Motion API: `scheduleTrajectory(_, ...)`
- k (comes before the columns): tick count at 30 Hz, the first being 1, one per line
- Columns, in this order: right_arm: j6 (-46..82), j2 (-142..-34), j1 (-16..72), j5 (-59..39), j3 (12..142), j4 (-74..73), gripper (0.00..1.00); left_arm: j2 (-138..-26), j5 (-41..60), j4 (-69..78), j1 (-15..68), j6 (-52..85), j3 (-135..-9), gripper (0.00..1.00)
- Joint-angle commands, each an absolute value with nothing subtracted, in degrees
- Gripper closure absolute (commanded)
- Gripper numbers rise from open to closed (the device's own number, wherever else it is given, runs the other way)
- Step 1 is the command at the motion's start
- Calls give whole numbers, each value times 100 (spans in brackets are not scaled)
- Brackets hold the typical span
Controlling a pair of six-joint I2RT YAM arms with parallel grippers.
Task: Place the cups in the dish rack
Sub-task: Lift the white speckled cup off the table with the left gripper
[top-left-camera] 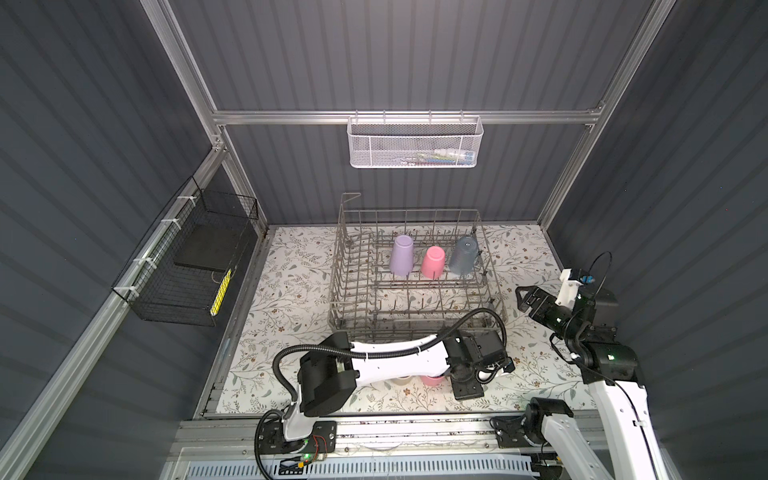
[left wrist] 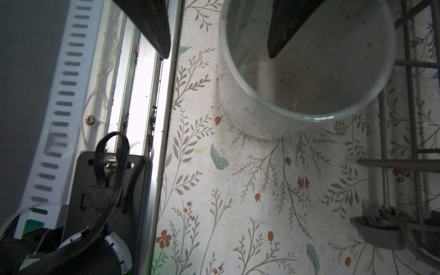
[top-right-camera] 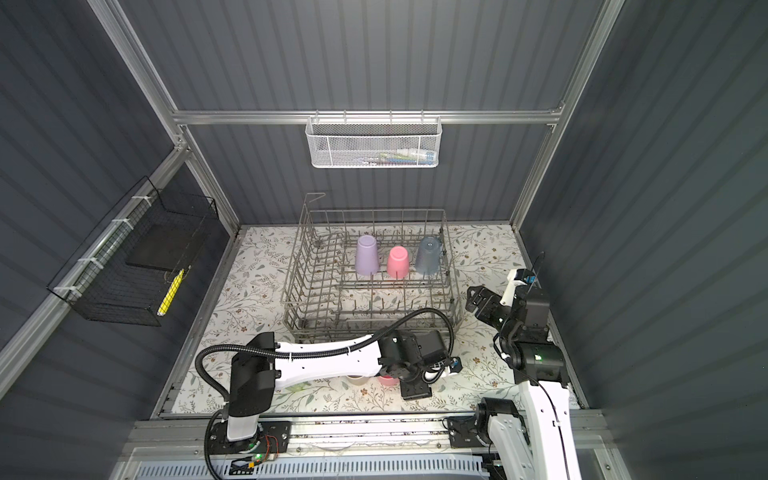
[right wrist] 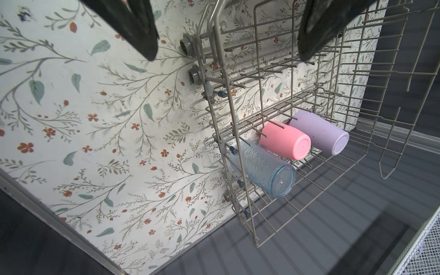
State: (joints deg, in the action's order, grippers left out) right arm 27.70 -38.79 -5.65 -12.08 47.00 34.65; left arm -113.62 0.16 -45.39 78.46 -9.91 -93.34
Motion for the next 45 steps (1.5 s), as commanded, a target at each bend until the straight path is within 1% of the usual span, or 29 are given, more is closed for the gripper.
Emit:
scheduleTrajectory(1,2764,-3872,-598,-1282,4641,3333,8,-11553,-69,-4646,7876,-983,-9629,38)
scheduleTrajectory(8,2795,-3937,-623,-1351,4584,3253,8,-11784,-18,-4724,7873,-1043,-9821,52)
scheduleTrajectory(16,2787,-3964,-642,-1387,4553,3226,8,-11953,0,-4860,7873,-1090,-9959,76)
scheduleTrajectory(27,2777,-3911,-703,-1394,4544,3238,8,-12229,310,-5202,7868,-1213,-10276,98)
scheduleTrajectory(29,2766,-3891,-727,-1406,4535,3251,8,-12296,392,-5292,7869,-1247,-10362,100)
scheduleTrajectory(35,2764,-3853,-782,-1437,4517,3252,8,-12239,453,-5392,7870,-1292,-10528,100)
scheduleTrajectory(45,2830,-3876,-888,-1640,4562,3183,8,-11375,739,-5542,7873,-1382,-10738,100)
